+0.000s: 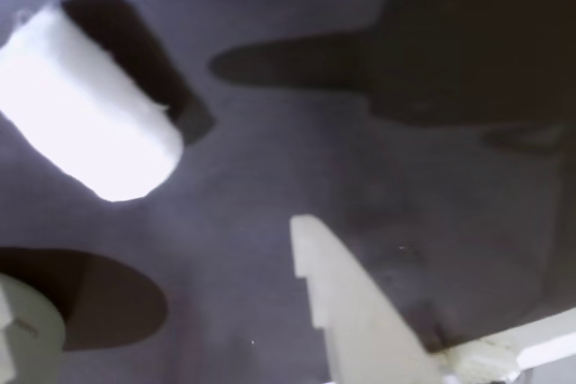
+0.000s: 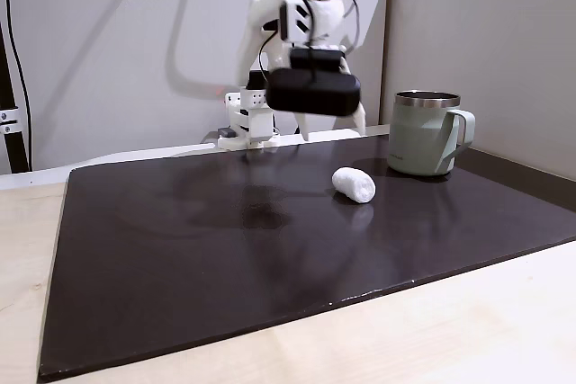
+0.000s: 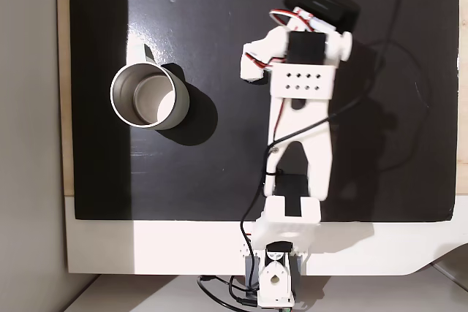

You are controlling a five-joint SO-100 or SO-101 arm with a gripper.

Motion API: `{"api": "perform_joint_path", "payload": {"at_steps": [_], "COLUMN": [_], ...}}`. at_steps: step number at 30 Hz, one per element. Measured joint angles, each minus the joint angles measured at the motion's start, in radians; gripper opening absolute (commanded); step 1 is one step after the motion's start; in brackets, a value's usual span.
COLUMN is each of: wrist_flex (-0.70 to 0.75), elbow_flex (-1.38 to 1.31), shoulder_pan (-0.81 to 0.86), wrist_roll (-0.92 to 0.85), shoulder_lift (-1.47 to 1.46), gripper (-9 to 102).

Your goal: Grasp a gauze and put it in the cup.

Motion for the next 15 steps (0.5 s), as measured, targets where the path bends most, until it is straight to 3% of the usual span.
{"api": "perform_joint_path", "payload": {"at_steps": [11,15], "wrist_flex": [0.000,0.006], "elbow_flex": [-0.147,-0.212], "shoulder_pan": [-0.072,-0.087], "wrist_roll": [0.044,0.063], "shoulder_lift": [-0.247,-0.336], "gripper": [37,31]}}
